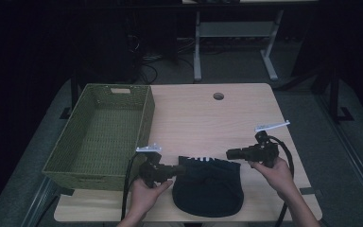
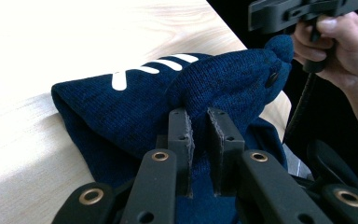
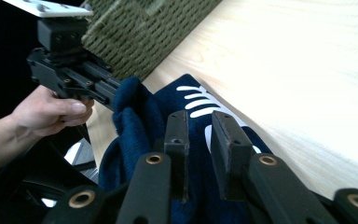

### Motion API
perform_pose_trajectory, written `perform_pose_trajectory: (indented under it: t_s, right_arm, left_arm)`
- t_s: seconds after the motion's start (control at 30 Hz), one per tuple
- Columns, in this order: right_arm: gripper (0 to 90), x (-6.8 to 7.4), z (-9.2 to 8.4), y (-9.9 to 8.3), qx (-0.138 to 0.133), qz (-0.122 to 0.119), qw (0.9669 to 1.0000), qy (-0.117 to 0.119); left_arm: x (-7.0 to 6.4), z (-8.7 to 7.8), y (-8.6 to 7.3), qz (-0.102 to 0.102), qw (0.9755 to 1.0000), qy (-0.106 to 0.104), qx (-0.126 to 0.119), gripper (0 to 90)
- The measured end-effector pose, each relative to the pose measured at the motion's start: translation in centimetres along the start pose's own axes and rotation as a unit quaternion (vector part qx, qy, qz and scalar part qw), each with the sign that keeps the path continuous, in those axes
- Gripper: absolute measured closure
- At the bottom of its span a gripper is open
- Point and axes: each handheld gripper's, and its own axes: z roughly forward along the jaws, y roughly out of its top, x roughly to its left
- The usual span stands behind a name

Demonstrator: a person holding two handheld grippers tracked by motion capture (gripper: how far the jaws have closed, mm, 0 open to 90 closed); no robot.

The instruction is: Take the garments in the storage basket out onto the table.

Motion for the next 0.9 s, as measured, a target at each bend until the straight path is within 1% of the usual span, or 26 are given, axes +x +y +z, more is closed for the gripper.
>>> perform_pose_trajectory:
  t_s: [0.1,0.17,0.2,0.23,0.3,0.43,0.53,0.6,0.63,0.7,0.77,0.9]
  right_arm:
    - [77.2,-0.1,1.0,0.0,0.022,0.002,0.9997,0.004]
    - [77.1,0.1,1.7,-0.2,0.039,0.0,0.9992,0.011]
    - [77.0,0.2,2.0,-0.4,0.049,-0.001,0.9987,0.011]
    - [77.1,0.2,2.1,-0.5,0.053,-0.003,0.9985,0.01]
    - [77.1,0.3,2.3,-0.8,0.054,-0.002,0.9984,0.016]
    - [77.2,0.3,2.6,-1.5,0.065,-0.002,0.9977,0.019]
    - [77.1,0.3,2.8,-2.0,0.072,0.001,0.9972,0.022]
    - [77.1,0.3,2.8,-2.3,0.074,-0.002,0.997,0.021]
    - [77.2,0.3,2.8,-2.4,0.074,0.0,0.997,0.022]
    - [78.2,0.3,2.9,-2.7,0.076,-0.001,0.9969,0.02]
    - [78.2,0.3,3.0,-3.0,0.079,0.002,0.9966,0.021]
    - [78.8,0.4,3.2,-3.3,0.083,0.0,0.9962,0.025]
  left_arm:
    - [-0.2,-0.1,0.1,0.0,1.0,-0.001,-0.003,80.1]
    - [-0.3,-0.3,0.3,0.0,1.0,-0.006,-0.001,79.4]
    - [-0.4,-0.3,0.4,0.001,1.0,-0.004,0.001,79.3]
    - [-0.5,-0.3,0.4,-0.001,1.0,-0.005,0.002,79.3]
    - [-0.6,-0.4,0.5,0.001,1.0,-0.008,0.004,78.6]
    - [-1.0,-0.7,0.7,-0.003,0.9999,-0.016,0.002,76.9]
    - [-1.5,-1.0,1.0,0.003,0.9998,-0.017,0.0,75.9]
    - [-1.9,-1.2,1.2,0.009,0.9998,-0.02,-0.001,75.7]
    - [-2.1,-1.3,1.3,0.012,0.9997,-0.019,-0.005,75.8]
    - [-2.4,-1.5,1.5,0.014,0.9995,-0.027,-0.009,76.2]
    - [-2.7,-1.7,1.7,0.019,0.9995,-0.023,-0.009,76.5]
    - [-2.7,-1.6,2.1,0.02,0.9996,-0.019,-0.006,76.7]
